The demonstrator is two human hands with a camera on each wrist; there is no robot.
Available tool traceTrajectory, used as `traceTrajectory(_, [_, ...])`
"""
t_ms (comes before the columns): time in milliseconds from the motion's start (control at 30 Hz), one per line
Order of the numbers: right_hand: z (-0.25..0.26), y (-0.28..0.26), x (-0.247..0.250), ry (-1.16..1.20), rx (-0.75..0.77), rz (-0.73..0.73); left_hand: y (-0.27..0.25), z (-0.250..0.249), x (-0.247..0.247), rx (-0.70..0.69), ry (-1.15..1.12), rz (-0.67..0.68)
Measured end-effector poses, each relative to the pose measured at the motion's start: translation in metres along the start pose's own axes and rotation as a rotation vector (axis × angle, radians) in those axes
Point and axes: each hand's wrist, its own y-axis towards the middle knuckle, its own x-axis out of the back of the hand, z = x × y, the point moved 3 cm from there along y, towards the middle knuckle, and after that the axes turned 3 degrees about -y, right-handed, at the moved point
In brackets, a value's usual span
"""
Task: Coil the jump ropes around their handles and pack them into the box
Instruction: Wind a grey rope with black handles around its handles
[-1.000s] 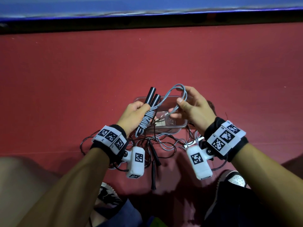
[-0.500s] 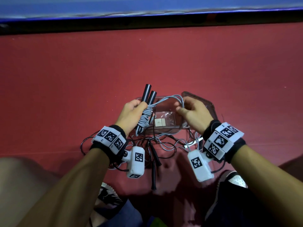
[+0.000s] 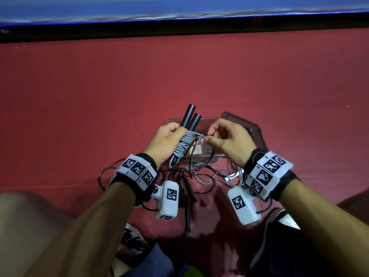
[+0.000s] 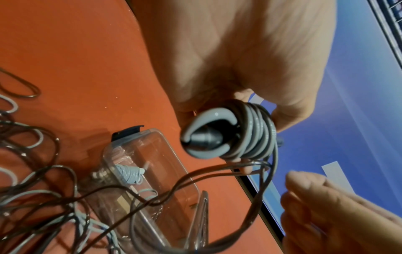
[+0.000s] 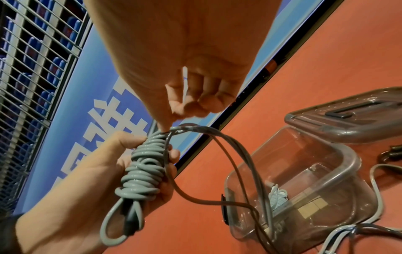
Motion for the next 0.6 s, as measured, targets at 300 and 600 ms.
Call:
traceTrajectory(300, [-0.003,-0.007,-0.018,0.128,-0.138,0.06,-0.003,0.003,-0.007,0.014,-0.003,0.083])
traceTrajectory(600, [0.001,-0.004,-0.015,0.34,-0.192,0.045,-0.003,0.002,-0.009,0.008,-0.025,0.082])
